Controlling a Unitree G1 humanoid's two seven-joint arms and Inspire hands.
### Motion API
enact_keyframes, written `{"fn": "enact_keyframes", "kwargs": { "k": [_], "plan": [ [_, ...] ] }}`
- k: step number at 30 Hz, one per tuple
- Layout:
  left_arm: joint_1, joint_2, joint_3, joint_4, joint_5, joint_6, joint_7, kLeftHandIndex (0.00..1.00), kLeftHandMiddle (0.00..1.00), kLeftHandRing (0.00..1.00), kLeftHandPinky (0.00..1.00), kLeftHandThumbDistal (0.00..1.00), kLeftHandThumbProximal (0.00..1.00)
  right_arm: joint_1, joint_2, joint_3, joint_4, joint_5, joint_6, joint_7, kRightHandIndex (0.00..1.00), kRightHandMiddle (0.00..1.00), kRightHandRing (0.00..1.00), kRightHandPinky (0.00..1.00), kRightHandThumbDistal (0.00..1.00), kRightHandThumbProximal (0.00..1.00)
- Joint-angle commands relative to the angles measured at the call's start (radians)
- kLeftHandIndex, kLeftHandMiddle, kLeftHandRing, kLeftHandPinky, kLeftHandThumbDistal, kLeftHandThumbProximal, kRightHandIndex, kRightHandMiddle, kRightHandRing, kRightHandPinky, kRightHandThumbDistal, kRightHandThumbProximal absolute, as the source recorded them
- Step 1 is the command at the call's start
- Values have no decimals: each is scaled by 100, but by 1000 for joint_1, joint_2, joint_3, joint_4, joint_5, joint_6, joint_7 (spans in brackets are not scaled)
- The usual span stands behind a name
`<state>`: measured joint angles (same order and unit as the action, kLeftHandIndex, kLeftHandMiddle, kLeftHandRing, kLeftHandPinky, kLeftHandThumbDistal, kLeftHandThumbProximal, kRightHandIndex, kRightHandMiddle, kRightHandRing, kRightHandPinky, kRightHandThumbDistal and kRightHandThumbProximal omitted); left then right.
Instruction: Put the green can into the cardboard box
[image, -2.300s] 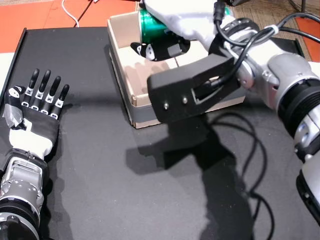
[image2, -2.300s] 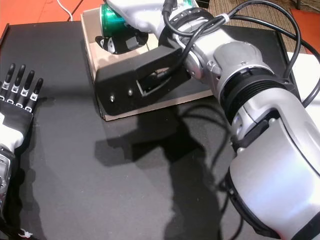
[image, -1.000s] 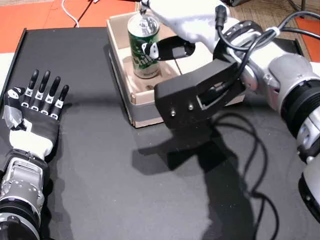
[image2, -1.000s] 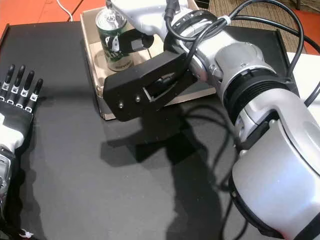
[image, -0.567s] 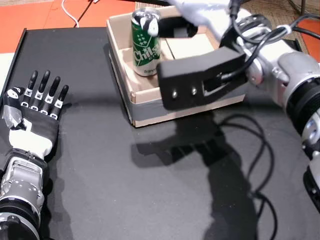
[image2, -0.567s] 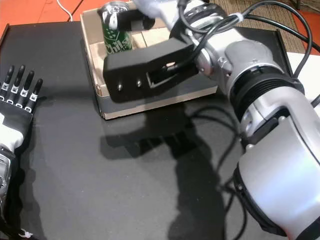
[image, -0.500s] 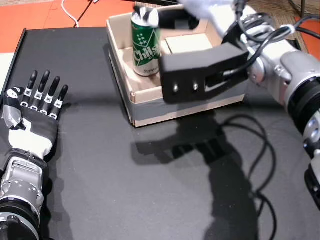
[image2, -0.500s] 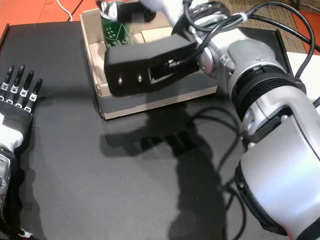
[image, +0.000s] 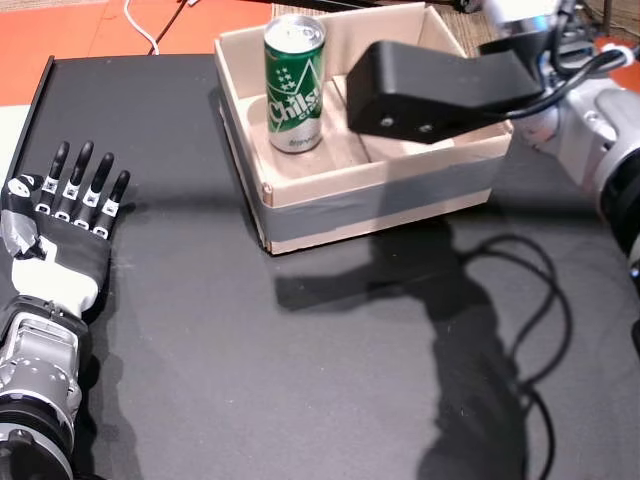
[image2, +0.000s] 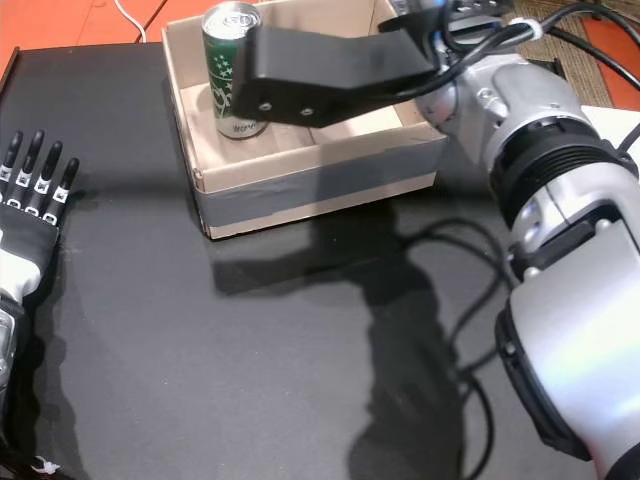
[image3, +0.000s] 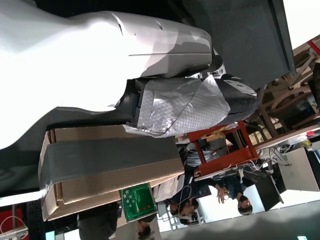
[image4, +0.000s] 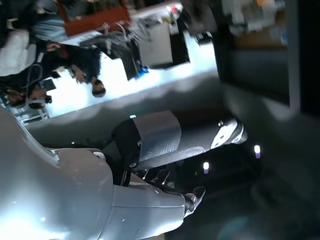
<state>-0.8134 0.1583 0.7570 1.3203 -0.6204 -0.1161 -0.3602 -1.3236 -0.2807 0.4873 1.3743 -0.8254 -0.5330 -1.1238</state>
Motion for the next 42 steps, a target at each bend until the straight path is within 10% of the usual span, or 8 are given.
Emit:
{"fn": "enact_keyframes", "kwargs": {
  "k": [1, 10, 21, 33, 42],
  "plan": [
    [7, 9, -3, 14, 16, 3, -9, 71, 58, 67, 83, 0, 100, 34, -32, -7, -9, 11, -33, -44, 79, 90, 100, 100, 74, 64],
    [7, 19, -2, 12, 14, 9, -4, 74, 59, 66, 83, 0, 100, 172, -200, 26, -63, -10, -261, -77, 72, 82, 92, 96, 63, 56],
    [10, 37, 5, 13, 10, 26, -3, 73, 58, 65, 78, 0, 94, 573, -332, -120, -244, 226, -667, 239, 76, 88, 94, 96, 75, 62],
    [17, 58, 5, 13, 9, 39, -10, 69, 56, 63, 78, 0, 95, 1059, -155, -288, -514, 606, -730, 688, 79, 88, 97, 100, 50, 60],
    [12, 75, -2, 11, 16, 41, 4, 71, 60, 64, 80, 0, 100, 1190, -23, -393, -517, 521, -692, 720, 76, 86, 96, 100, 61, 61]
  ]
}}
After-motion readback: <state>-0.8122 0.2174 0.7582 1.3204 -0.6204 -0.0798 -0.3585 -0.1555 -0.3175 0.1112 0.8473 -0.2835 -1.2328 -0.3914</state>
